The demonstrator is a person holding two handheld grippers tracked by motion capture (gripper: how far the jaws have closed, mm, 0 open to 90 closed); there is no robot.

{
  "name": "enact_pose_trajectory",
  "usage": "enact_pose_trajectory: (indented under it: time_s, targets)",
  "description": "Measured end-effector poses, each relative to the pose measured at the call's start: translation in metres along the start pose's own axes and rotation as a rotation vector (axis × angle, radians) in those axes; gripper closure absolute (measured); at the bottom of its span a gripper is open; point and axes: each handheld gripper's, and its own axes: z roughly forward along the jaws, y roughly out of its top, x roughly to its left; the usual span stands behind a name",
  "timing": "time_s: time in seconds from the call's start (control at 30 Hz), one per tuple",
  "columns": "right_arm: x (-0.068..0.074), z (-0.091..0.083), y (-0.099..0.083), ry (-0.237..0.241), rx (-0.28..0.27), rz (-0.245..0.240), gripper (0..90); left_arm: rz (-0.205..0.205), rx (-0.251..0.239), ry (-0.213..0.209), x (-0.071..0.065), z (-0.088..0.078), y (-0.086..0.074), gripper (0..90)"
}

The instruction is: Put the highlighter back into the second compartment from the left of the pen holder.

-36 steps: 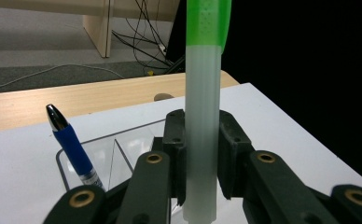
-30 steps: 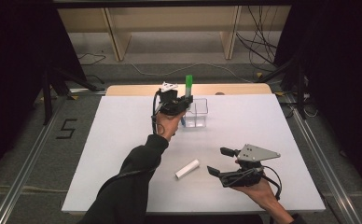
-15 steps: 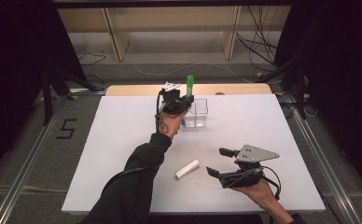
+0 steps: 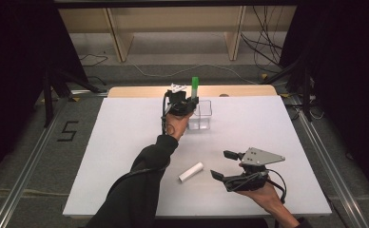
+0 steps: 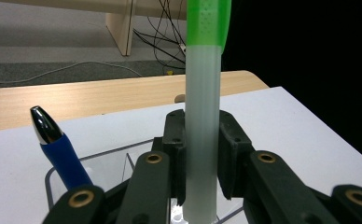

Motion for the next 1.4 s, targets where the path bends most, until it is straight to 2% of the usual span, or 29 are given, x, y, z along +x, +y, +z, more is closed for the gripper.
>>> enact_pose_trajectory:
  time_s: [0.1,1.13,1.23,1.3,1.4]
  targets:
    - [0.0,0.0,0.0,0.002,0.0,0.001,20.6,-0.009,-0.004,0.004,-0.001,0.002,-0.001,75.8]
    - [0.001,0.0,0.0,0.015,0.002,0.0,21.3,0.02,0.006,0.048,-0.002,0.011,-0.012,75.3]
    - [0.001,0.0,0.0,0.017,0.002,0.0,21.4,0.012,0.011,0.052,-0.003,0.011,-0.013,74.9]
    - [0.001,0.0,0.0,0.018,0.002,0.0,21.4,0.022,0.025,0.058,-0.005,0.01,-0.011,62.1]
    - [0.0,0.0,0.0,0.019,0.002,0.001,21.4,0.029,0.003,0.052,-0.007,0.005,-0.008,48.8]
